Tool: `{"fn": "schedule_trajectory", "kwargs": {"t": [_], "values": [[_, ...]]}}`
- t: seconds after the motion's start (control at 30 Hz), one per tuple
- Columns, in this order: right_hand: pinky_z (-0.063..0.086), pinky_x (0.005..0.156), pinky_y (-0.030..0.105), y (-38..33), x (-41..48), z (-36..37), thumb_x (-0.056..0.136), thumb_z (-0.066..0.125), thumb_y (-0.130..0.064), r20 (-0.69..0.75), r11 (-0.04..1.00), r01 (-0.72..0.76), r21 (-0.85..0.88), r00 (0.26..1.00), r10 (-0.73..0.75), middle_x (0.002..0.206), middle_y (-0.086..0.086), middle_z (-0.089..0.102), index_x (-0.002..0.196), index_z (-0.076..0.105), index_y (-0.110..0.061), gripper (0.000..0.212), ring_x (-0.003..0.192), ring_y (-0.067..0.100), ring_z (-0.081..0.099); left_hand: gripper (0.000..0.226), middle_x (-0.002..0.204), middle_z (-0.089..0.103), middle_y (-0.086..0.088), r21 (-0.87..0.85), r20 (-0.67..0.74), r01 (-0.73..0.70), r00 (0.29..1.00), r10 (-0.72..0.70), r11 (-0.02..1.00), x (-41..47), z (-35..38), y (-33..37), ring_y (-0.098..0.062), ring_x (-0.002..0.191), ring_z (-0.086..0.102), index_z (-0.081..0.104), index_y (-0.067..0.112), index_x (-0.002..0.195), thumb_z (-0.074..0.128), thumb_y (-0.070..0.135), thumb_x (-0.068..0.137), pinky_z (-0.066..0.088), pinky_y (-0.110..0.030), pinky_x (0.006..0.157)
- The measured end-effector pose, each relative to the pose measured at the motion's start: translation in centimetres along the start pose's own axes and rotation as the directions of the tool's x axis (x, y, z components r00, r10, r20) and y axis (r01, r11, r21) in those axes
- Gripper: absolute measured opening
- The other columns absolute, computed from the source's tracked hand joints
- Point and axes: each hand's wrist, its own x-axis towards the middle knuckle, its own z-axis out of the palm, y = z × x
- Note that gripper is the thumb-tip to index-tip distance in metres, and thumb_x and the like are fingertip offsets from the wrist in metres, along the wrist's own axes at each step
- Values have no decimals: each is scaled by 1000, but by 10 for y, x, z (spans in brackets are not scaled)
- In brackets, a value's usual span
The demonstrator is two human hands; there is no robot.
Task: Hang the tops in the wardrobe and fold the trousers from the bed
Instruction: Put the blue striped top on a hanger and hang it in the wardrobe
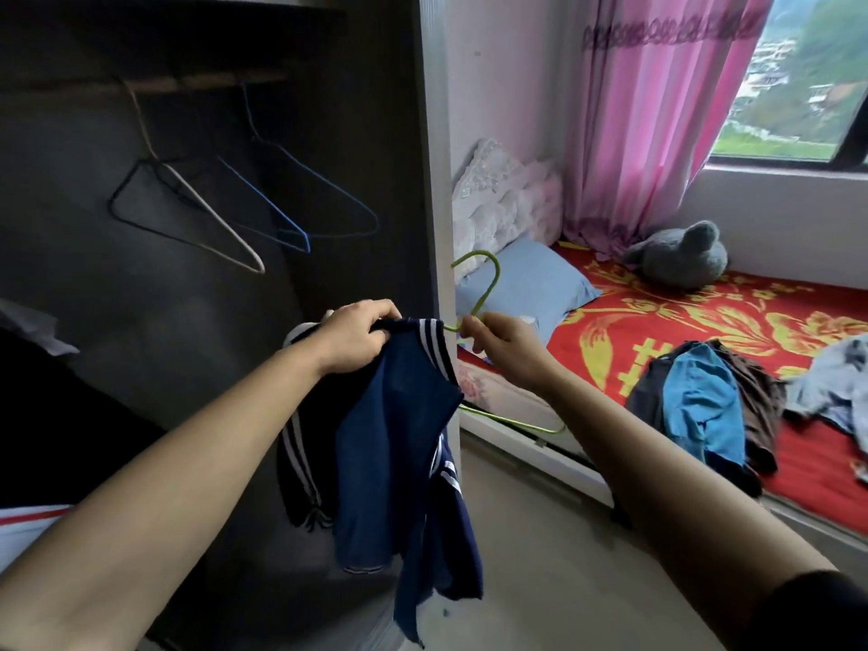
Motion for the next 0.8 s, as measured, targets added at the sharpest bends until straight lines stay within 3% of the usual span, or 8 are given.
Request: {"fn": "schedule_trajectory", "kwargs": {"t": [0.07,0.17,0.27,0.33,0.43,0.57,0.63,0.8], "values": [[53,73,32,0,-2,10,101,49,-42,-46,999,2,45,999,0,78,-9,67,90,70,-25,29,74,1,65,14,102,63,17,-22,-12,58,998,-58,998,0,7,-1,-13,107,53,62,39,99,56,48,90,23,-46,104],[52,87,44,0,-3,33,99,54,-43,-165,1000,24,-3,986,-24,99,-1,65,101,68,-24,24,94,17,62,52,87,62,19,-7,-231,151,962,-148,989,-3,15,-4,-14,93,46,70,37,92,53,83,73,21,-38,94],[42,91,40,6,-11,58,94,56,-46,-379,957,34,-287,914,-146,115,1,54,117,57,-26,31,108,20,51,55,79,67,11,-4,-453,208,872,-187,978,-2,10,-8,-23,97,58,69,31,77,54,84,70,19,-36,84],[44,79,35,12,-21,70,92,57,-48,-423,945,91,-314,878,-225,104,-1,53,106,52,-25,28,95,18,53,55,76,67,9,-10,-535,230,821,-199,973,-1,1,-14,-26,95,61,68,28,75,55,81,72,20,-39,82],[43,63,33,27,-32,90,90,54,-56,-161,946,121,-300,971,-175,88,-9,52,92,48,-29,28,77,14,52,49,85,70,4,6,-609,245,770,-191,969,-3,-12,-22,-27,98,60,69,30,83,56,77,76,24,-42,85],[48,77,34,41,-31,125,81,56,-71,141,910,17,-414,989,46,109,-3,58,118,54,-24,60,97,19,59,51,90,69,5,30,-656,240,738,-162,970,-9,-25,-18,-23,100,59,71,30,89,56,77,77,26,-43,89],[46,78,32,42,-27,139,81,60,-67,176,916,-35,-401,978,114,113,-2,58,121,54,-22,60,100,19,58,51,88,67,6,18,-679,209,720,-142,978,-13,-31,-13,-19,97,59,71,29,88,56,76,77,25,-41,90],[44,70,34,51,-15,146,95,56,-29,146,907,-17,-420,986,86,104,10,70,108,66,-17,20,97,34,64,47,87,65,6,6,-733,150,673,-98,989,-26,-48,-19,-16,92,58,71,29,88,59,73,78,21,-33,86]]}}
